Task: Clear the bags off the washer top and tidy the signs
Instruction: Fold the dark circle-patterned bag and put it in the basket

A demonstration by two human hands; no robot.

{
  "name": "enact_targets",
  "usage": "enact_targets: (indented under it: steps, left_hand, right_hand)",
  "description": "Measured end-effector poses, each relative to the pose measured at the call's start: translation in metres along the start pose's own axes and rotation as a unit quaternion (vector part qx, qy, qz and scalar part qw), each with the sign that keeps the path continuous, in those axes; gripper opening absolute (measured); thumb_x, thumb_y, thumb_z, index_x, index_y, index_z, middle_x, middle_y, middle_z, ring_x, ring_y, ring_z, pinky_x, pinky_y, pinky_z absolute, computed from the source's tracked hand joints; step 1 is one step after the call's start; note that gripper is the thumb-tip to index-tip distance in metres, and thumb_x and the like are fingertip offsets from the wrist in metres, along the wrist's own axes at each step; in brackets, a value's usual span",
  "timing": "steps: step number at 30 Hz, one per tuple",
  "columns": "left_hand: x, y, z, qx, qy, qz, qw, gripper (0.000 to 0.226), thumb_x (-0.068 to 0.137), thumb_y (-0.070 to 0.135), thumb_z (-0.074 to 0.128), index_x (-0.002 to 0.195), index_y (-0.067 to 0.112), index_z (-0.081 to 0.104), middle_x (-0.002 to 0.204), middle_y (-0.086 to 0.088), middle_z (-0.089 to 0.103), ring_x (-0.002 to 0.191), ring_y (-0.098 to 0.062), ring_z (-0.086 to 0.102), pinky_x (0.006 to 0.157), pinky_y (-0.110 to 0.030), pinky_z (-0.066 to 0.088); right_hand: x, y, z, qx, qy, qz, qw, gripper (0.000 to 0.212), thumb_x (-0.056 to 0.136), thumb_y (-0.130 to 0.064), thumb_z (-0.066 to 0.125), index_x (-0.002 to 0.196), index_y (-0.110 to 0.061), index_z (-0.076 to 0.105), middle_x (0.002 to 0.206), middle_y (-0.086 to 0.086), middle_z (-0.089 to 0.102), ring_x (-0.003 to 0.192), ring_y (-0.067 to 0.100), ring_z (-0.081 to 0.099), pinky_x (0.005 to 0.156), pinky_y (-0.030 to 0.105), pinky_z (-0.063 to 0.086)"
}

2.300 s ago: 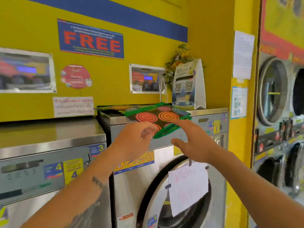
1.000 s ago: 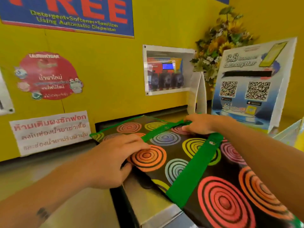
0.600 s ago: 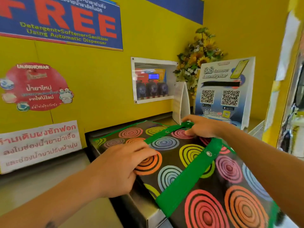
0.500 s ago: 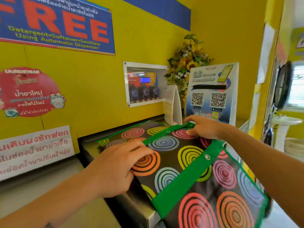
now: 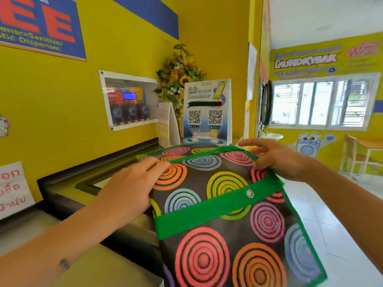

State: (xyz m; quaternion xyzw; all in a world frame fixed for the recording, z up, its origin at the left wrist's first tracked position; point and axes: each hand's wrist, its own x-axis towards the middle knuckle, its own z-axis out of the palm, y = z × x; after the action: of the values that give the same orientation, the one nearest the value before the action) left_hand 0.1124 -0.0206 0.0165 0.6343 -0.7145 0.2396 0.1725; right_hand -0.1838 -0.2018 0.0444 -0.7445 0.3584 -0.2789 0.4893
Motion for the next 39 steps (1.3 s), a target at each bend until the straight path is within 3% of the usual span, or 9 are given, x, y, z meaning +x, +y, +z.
enact_targets:
  steps: [6, 12, 16, 22, 26, 30, 32, 35, 39]
  left_hand:
    - [0.015, 0.018, 0.002, 0.007, 0.04, 0.082, 0.996, 0.076, 0.063, -0.002, 0.078, 0.132, 0.016, 0.053, 0.123, -0.005, 0.059, 0.101, -0.028, 0.063, 0.07, -0.038, 0.057]
    - [0.047, 0.037, 0.006, -0.114, 0.149, 0.069, 0.98, 0.048, 0.077, -0.002, 0.067, 0.122, 0.014, 0.06, 0.12, -0.007, 0.056, 0.108, -0.028, 0.054, 0.087, -0.038, 0.047]
    - [0.068, 0.054, 0.0, -0.182, 0.16, 0.057, 0.969, 0.039, 0.085, 0.007, 0.065, 0.122, 0.017, 0.063, 0.121, -0.005, 0.059, 0.108, -0.021, 0.056, 0.09, -0.031, 0.046]
    - [0.077, 0.079, -0.006, -0.28, 0.024, 0.14, 0.95, 0.057, 0.076, 0.009, 0.043, 0.13, 0.024, 0.056, 0.135, 0.007, 0.055, 0.127, -0.006, 0.046, 0.109, -0.022, 0.032]
    - [0.067, 0.107, 0.0, -0.35, -0.111, 0.155, 0.917, 0.056, 0.081, 0.035, 0.057, 0.136, 0.033, 0.048, 0.134, 0.021, 0.049, 0.126, 0.005, 0.042, 0.109, -0.029, 0.035]
    - [0.075, 0.158, 0.025, -0.211, -0.108, 0.097, 0.967, 0.066, 0.071, 0.064, 0.067, 0.129, 0.037, 0.05, 0.119, 0.013, 0.054, 0.113, -0.012, 0.05, 0.096, -0.035, 0.042]
    - [0.088, 0.179, 0.034, -0.111, -0.095, 0.09, 0.985, 0.042, 0.071, 0.06, 0.067, 0.103, 0.033, 0.063, 0.094, 0.011, 0.062, 0.097, -0.017, 0.053, 0.081, -0.035, 0.042]
    - [0.099, 0.211, 0.051, 0.002, -0.136, 0.109, 0.985, 0.028, 0.073, 0.053, 0.061, 0.084, 0.028, 0.056, 0.079, 0.007, 0.056, 0.083, -0.02, 0.048, 0.081, -0.039, 0.035]
    - [0.096, 0.259, 0.098, -0.037, -0.25, 0.108, 0.961, 0.035, 0.069, 0.028, 0.059, 0.102, 0.025, 0.049, 0.093, -0.002, 0.056, 0.078, -0.023, 0.054, 0.063, -0.037, 0.043]
  right_hand:
    - [-0.054, 0.01, -0.028, -0.105, 0.009, 0.003, 0.994, 0.079, 0.076, 0.009, 0.07, 0.135, -0.04, 0.051, 0.141, 0.006, 0.047, 0.113, 0.033, 0.062, 0.081, 0.048, 0.06]
    - [-0.101, 0.009, -0.044, -0.137, 0.064, -0.002, 0.989, 0.087, 0.074, 0.009, 0.074, 0.143, -0.033, 0.043, 0.136, 0.005, 0.052, 0.109, 0.028, 0.064, 0.077, 0.041, 0.061]
    - [-0.128, 0.009, -0.048, -0.281, 0.063, 0.019, 0.957, 0.097, 0.072, -0.002, 0.078, 0.149, -0.035, 0.03, 0.132, 0.001, 0.043, 0.106, 0.02, 0.058, 0.076, 0.031, 0.059]
    - [-0.148, 0.04, -0.061, -0.42, 0.233, -0.076, 0.874, 0.07, 0.068, -0.017, 0.083, 0.13, -0.03, 0.054, 0.109, -0.001, 0.058, 0.098, 0.02, 0.055, 0.08, 0.029, 0.04]
    - [-0.161, 0.076, -0.072, -0.489, 0.328, -0.109, 0.801, 0.043, 0.071, -0.019, 0.08, 0.108, -0.028, 0.062, 0.094, -0.006, 0.06, 0.09, 0.024, 0.052, 0.073, 0.035, 0.038]
    - [-0.169, 0.104, -0.076, -0.59, 0.386, -0.084, 0.704, 0.028, 0.068, -0.023, 0.081, 0.092, -0.024, 0.067, 0.084, -0.003, 0.068, 0.09, 0.032, 0.052, 0.071, 0.042, 0.043]
    - [-0.174, 0.119, -0.081, -0.599, 0.372, -0.084, 0.704, 0.024, 0.067, -0.024, 0.078, 0.087, -0.021, 0.067, 0.08, -0.001, 0.067, 0.087, 0.032, 0.056, 0.069, 0.038, 0.041]
    - [-0.18, 0.145, -0.091, -0.579, 0.364, -0.098, 0.723, 0.015, 0.068, -0.026, 0.063, 0.08, -0.017, 0.064, 0.073, 0.001, 0.064, 0.071, 0.029, 0.057, 0.057, 0.028, 0.033]
    - [-0.183, 0.194, -0.106, -0.569, 0.348, -0.117, 0.736, 0.027, 0.068, -0.037, 0.045, 0.076, -0.018, 0.061, 0.065, -0.003, 0.06, 0.055, 0.022, 0.05, 0.049, 0.02, 0.017]
